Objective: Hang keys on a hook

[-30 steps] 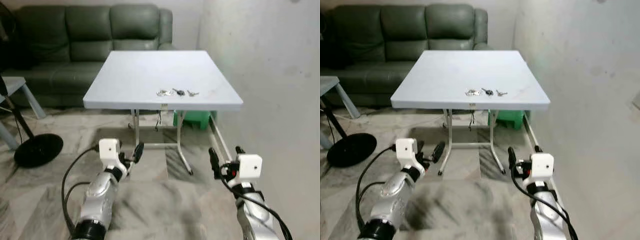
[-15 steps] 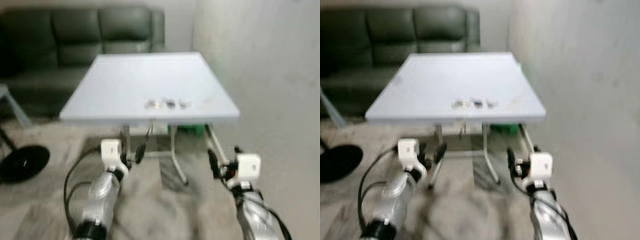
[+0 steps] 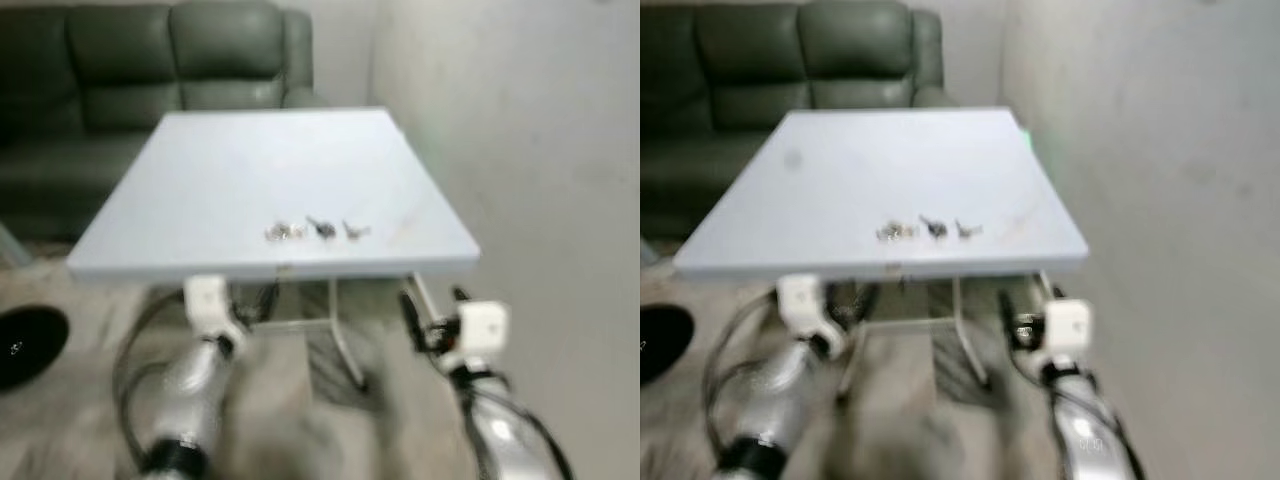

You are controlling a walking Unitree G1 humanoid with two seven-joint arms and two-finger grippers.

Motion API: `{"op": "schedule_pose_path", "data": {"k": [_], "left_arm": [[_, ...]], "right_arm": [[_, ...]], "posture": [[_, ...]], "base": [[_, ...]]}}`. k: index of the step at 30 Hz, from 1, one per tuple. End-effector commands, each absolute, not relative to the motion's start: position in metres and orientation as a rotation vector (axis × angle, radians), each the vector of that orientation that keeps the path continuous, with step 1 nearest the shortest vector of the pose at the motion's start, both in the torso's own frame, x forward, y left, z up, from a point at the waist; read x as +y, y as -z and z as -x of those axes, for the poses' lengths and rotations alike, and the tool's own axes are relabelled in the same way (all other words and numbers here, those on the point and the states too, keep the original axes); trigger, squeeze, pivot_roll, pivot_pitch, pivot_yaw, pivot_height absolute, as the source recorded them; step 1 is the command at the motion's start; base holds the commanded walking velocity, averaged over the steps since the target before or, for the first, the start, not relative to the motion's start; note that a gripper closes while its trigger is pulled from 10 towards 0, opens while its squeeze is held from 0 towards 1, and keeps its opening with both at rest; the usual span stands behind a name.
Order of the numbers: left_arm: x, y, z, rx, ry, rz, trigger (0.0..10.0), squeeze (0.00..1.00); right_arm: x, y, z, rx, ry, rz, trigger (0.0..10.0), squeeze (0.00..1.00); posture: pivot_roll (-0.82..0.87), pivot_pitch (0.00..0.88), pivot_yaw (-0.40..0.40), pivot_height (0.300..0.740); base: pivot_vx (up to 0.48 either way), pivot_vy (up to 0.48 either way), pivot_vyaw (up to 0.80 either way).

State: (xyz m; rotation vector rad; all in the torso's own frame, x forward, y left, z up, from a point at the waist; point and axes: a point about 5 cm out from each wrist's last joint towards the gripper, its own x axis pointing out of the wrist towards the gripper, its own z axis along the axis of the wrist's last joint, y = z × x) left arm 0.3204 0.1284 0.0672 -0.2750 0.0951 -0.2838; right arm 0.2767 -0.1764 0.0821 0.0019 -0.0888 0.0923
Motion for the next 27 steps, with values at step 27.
{"op": "schedule_pose_path", "data": {"k": [27], "left_arm": [[0.1409,-0.0700,-0.3238,0.080,0.221,0.254,10.0,0.00]], "right_arm": [[-0.1635,-0.0891,-0.2795,-0.117,-0.147,-0.006,10.0,0.00]], "posture": [[-0.05,0.000,0.000,0.740]], "base": [[0.299,0.255,0.00]]}}
